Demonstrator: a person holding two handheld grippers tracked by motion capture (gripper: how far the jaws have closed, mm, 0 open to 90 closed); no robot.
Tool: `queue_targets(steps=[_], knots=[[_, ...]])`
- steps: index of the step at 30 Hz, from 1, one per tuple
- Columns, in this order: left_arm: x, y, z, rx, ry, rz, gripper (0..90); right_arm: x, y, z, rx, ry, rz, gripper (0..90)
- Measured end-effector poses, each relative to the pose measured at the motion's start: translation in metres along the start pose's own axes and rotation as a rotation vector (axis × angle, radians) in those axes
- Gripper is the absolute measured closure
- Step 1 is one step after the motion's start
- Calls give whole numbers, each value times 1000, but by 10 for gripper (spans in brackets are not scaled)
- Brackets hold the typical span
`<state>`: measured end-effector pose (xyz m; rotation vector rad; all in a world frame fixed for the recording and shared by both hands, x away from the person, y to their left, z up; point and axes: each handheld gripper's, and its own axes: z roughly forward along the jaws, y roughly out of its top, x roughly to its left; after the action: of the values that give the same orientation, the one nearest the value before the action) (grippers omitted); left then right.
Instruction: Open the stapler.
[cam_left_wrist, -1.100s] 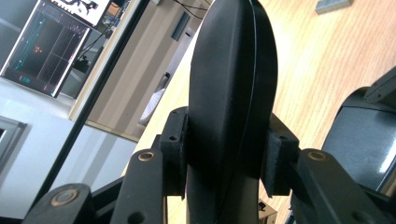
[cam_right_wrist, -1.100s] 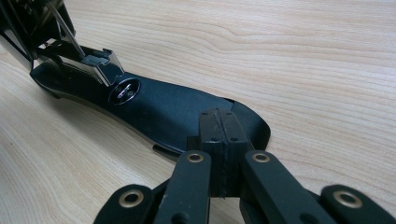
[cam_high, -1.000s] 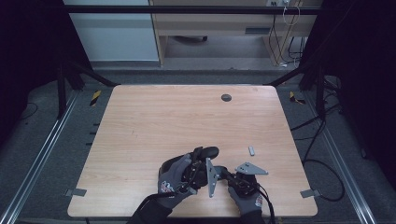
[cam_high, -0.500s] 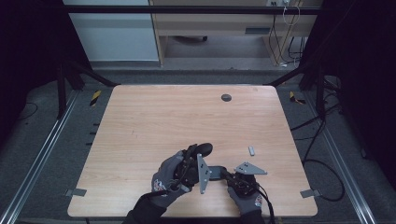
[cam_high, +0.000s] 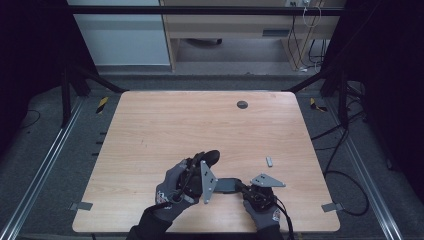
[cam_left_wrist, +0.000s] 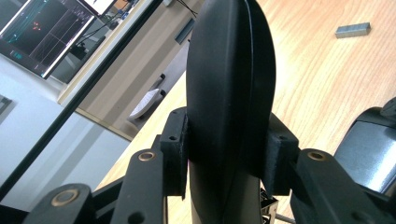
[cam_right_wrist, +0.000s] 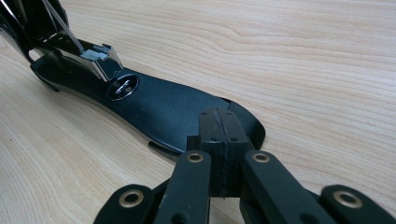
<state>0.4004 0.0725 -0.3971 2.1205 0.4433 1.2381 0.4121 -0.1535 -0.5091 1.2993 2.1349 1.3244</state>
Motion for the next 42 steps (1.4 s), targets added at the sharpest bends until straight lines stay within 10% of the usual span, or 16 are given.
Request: queue_targets(steps=[11, 27, 42], knots=[[19, -16, -10, -14, 3, -84, 599, 1, 1, 2, 22, -5, -7, 900], [5, -10, -4, 5, 7, -27, 595, 19, 6, 15, 12, 56, -40, 900], [41, -28, -23, -45, -3, -215, 600, 18, 4, 14, 8, 51, -28, 900]])
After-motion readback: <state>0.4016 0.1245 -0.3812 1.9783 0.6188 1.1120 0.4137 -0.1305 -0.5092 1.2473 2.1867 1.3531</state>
